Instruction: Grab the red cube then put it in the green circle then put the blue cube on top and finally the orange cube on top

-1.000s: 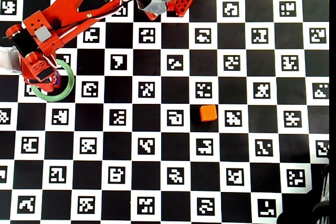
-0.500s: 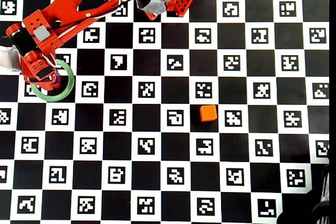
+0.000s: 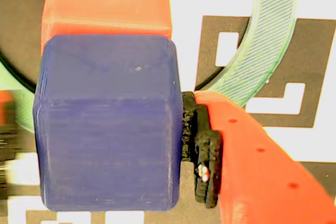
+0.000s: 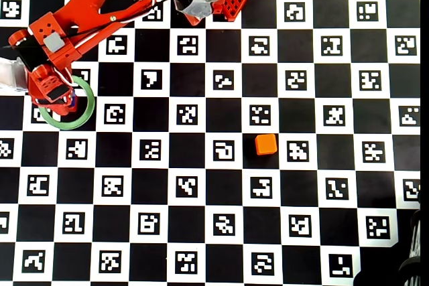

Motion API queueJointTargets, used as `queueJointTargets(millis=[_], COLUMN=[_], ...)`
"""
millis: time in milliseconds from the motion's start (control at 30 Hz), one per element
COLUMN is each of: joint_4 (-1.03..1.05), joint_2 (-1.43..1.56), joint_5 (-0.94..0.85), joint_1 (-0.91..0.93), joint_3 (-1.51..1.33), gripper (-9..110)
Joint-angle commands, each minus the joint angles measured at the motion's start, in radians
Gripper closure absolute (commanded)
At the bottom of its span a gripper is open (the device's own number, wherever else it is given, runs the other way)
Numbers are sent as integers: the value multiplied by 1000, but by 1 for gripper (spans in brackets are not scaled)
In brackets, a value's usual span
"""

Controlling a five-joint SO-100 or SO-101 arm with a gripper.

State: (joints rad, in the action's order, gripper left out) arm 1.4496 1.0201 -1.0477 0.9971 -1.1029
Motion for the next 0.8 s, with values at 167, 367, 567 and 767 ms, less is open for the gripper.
queueJointTargets(millis=[167,367,567,767], joint_4=[-9,-5,20,77], joint_2=[124,132,144,155], joint_5=[21,37,41,44], joint_1=[9,9,12,15], joint_3=[12,26,89,169], gripper=[55,50,49,49])
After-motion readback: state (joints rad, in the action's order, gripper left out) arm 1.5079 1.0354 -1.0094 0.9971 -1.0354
